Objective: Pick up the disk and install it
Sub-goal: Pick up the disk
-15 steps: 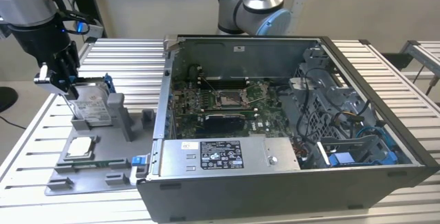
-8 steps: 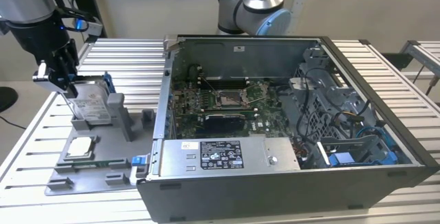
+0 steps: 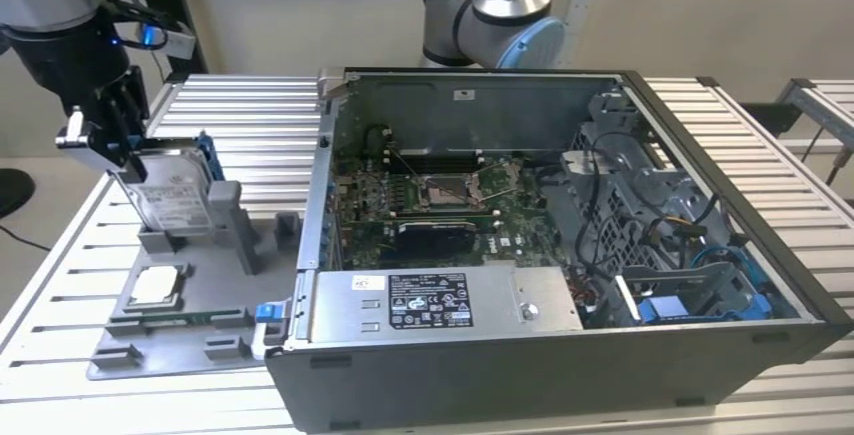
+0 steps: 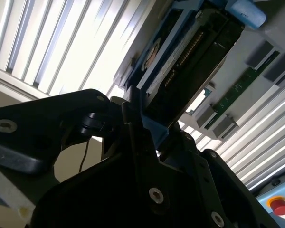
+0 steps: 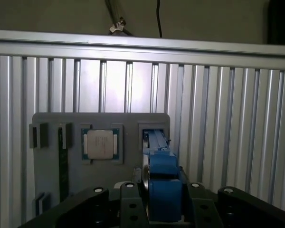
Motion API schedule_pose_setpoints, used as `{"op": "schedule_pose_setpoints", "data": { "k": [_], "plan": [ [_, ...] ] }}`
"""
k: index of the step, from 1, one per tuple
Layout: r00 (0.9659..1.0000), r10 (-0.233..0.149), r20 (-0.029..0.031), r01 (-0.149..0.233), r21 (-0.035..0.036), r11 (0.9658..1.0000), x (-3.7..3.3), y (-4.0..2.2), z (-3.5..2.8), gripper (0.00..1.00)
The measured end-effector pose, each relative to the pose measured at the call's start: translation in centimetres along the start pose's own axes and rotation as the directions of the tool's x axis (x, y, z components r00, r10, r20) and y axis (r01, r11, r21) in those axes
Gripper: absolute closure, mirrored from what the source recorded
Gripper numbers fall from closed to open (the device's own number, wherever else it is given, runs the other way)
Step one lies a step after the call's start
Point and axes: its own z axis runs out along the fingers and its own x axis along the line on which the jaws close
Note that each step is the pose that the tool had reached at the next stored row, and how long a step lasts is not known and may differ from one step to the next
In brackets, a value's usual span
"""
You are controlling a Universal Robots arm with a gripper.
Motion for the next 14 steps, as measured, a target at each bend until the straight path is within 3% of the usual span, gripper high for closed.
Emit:
{"op": "schedule_pose_setpoints", "data": {
  "k": [14],
  "plan": [
    [1.0000,0.000,0.0000,0.000,0.0000,1.0000,-0.08,0.03,-2.62,1.00]
  ]
}}
